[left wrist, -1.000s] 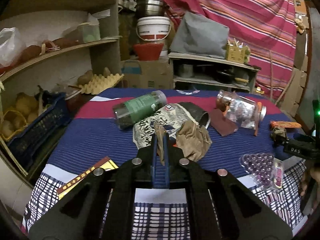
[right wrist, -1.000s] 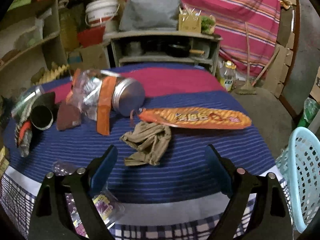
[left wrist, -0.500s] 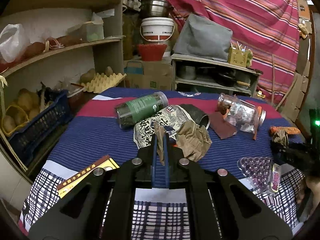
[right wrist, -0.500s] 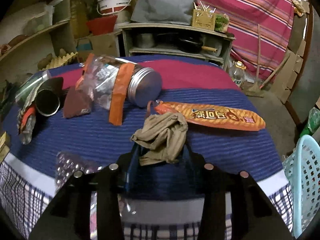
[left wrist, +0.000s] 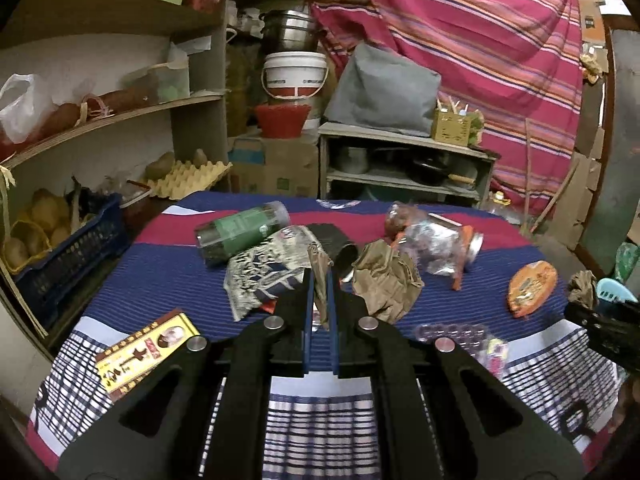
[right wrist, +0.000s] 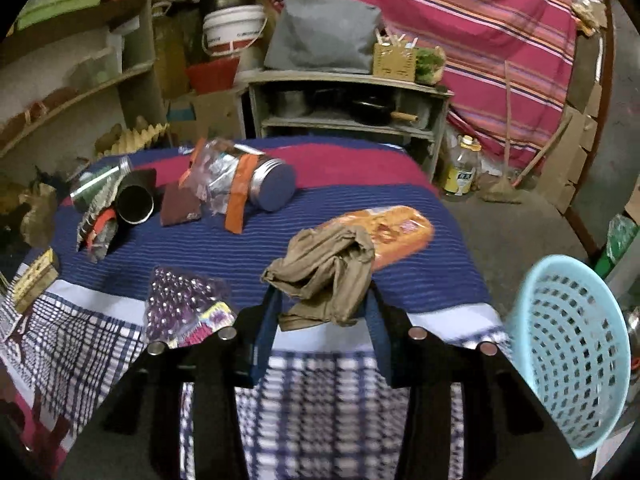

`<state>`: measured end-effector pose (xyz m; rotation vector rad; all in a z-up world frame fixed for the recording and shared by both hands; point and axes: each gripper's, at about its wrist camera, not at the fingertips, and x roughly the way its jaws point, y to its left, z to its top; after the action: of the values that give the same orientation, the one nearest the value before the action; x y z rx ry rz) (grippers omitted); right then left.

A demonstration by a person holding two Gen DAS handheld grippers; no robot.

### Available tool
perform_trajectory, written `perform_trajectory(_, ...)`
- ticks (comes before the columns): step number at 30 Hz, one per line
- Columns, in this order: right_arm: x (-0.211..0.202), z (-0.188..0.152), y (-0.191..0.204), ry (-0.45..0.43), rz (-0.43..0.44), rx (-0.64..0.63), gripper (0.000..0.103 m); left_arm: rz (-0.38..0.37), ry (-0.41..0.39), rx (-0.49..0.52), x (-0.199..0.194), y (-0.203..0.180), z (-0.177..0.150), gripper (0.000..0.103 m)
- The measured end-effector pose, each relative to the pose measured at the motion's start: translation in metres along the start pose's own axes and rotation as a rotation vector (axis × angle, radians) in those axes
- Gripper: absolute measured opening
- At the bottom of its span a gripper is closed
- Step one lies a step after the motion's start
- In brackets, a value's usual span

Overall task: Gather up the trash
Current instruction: 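Lift and carry the brown paper and tan cloth over the basket with both tools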

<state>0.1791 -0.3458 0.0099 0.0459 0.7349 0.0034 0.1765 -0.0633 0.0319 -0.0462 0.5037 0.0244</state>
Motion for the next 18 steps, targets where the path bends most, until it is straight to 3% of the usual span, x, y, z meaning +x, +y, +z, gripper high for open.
perform_trajectory(7,-0.013,-0.026,-0.024,0.042,-0.011,-0.013,0.042,-0.052,-0.014,0.006,-0.015,-0.036,-0.001,0.005)
perform_trajectory(13,-0.016,-0.038,-0.050,0.061,-0.063,-0.008,0.042,-0.066,-0.003,0.033,-0.018,-0.059,-0.007,0.005)
perform_trajectory(18,-0.020,-0.046,-0.064,0.060,-0.053,0.003,0.042,-0.064,-0.001,0.068,-0.019,-0.074,-0.011,0.005)
